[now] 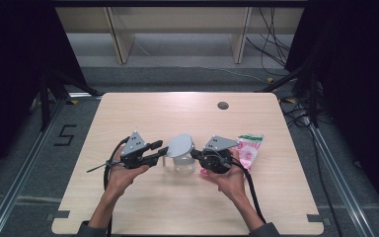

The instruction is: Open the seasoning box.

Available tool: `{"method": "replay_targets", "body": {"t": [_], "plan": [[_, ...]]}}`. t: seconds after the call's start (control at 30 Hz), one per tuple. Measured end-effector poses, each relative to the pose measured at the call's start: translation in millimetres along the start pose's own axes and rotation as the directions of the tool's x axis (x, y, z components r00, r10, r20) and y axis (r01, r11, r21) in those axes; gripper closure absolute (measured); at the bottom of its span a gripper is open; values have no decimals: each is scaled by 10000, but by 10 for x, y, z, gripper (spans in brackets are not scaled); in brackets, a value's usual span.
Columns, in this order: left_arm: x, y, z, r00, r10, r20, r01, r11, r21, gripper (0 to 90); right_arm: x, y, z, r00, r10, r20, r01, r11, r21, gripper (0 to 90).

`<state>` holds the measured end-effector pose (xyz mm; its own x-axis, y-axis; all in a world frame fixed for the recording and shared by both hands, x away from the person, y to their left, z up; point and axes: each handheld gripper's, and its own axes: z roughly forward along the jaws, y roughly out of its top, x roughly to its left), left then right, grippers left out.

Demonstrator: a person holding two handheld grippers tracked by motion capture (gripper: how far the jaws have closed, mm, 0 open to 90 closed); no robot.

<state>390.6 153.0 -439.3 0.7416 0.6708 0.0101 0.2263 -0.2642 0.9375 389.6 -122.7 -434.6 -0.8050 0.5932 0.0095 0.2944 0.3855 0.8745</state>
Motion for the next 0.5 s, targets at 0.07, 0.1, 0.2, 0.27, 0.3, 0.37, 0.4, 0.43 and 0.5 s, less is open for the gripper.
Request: {"method": "replay_targets", "body": {"t": [0.07, 0.1, 0.2, 0.27, 0.3, 0.37, 0.4, 0.43, 0.5], "plan": [[-37, -16, -39, 9998, 110, 169, -111, 9999, 69, 523, 11, 12, 1, 9998, 161, 91, -161, 9999, 16, 900], [-47, -25, -64, 9993, 370, 2, -370, 9992, 150, 498, 33, 20, 3, 9995, 313, 64, -313, 9995, 1, 900], [-90, -98, -113, 9995, 310, -52, -308, 9989, 364, 428, 24, 57, 34, 9996, -227, 161, 234, 9988, -419, 900], [-90, -133, -137, 9990, 414, -152, -407, 9983, 418, 400, 53, 85, 38, 9998, -47, 172, 53, 9992, -385, 900], [-103, -146, -144, 9992, 311, -270, -298, 9985, 451, 385, 72, 105, 28, 10000, 72, 63, -71, 9999, -154, 900], [-140, -194, -162, 9986, 417, -329, -398, 9976, 567, 363, 102, 134, 50, 10000, -21, 66, 23, 9997, -249, 900], [-159, -224, -170, 9988, 405, -283, -386, 9973, 630, 357, 114, 146, 67, 9996, -181, 217, 190, 9991, -385, 900], [-179, -255, -179, 9990, 361, -261, -342, 9970, 692, 345, 119, 167, 69, 9990, -386, 233, 391, 9990, -219, 900], [-200, -307, -212, 9988, 386, -311, -359, 9959, 832, 328, 144, 194, 96, 9994, -313, 143, 317, 9991, -284, 900]]}}
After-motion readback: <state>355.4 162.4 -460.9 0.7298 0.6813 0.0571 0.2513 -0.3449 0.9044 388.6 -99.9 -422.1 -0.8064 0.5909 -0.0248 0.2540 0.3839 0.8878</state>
